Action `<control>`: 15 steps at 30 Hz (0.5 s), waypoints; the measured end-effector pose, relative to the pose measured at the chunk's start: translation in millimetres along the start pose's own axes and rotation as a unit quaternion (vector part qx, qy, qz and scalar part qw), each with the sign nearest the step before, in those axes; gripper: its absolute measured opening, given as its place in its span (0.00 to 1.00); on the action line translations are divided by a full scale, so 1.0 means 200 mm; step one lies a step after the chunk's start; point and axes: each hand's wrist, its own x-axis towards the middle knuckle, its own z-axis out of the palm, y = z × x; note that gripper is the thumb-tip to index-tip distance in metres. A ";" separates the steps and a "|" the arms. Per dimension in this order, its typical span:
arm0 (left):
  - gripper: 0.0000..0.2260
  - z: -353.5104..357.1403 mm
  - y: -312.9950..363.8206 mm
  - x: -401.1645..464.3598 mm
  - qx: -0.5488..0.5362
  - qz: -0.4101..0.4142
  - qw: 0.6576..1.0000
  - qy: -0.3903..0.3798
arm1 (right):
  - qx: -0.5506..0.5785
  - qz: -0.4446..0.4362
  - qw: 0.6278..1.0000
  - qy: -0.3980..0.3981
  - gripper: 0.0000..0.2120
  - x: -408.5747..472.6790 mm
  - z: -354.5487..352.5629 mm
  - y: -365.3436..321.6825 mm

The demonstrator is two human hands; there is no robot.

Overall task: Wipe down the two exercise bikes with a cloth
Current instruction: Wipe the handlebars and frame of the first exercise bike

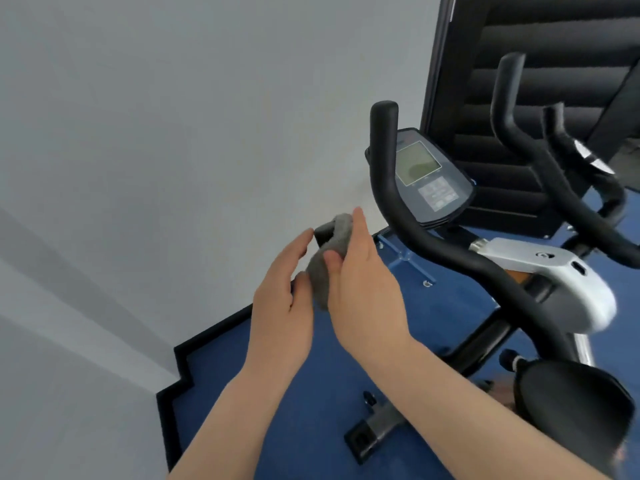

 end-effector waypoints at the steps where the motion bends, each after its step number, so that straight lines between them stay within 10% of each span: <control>1: 0.22 -0.01 0.00 0.02 -0.006 0.010 1.000 -0.011 | 0.022 -0.014 1.000 0.013 0.29 0.05 0.00 -0.03; 8: 0.24 -0.14 -0.05 0.08 0.020 0.056 0.995 -0.075 | -0.018 0.045 0.999 -0.017 0.17 -0.05 -0.05 0.01; 15: 0.23 -0.15 -0.05 0.13 -0.020 0.100 0.990 -0.097 | -0.064 0.061 0.996 0.015 0.26 0.01 -0.01 -0.10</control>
